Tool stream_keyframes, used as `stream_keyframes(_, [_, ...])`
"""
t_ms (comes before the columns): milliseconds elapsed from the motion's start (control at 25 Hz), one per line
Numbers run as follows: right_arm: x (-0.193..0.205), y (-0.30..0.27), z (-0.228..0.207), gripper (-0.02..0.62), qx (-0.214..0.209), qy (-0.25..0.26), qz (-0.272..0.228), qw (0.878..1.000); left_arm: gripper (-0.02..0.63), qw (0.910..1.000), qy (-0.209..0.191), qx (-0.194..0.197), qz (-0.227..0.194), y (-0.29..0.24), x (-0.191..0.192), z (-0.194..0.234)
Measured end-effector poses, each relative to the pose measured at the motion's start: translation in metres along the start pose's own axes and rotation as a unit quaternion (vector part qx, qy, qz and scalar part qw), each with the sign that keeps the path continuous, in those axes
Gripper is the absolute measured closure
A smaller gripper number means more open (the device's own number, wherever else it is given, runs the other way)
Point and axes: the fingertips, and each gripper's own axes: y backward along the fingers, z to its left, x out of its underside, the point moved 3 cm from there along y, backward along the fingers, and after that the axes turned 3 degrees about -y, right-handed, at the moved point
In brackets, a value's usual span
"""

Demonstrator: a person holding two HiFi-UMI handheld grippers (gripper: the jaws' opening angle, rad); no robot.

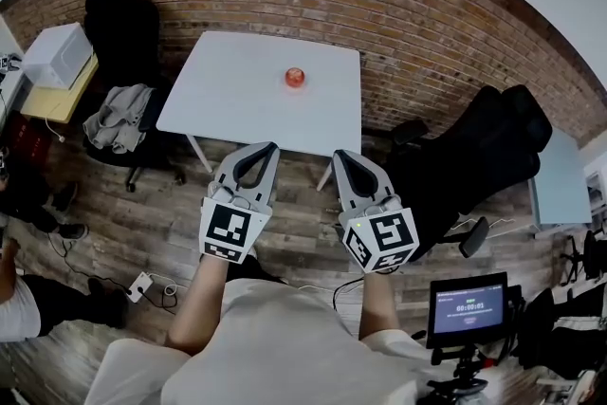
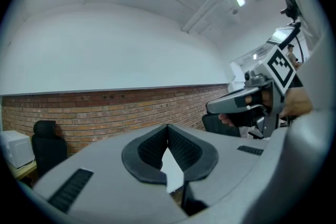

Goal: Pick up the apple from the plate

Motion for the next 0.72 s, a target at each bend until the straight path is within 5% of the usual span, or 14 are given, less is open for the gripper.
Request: stream_keyframes(720, [0.005, -0.045, -0.027, 0.594, -0.012, -0.021, 0.005, 1.000, 0.600, 0.9998, 0.014, 0.012, 0.002, -0.051, 0.022, 0.032])
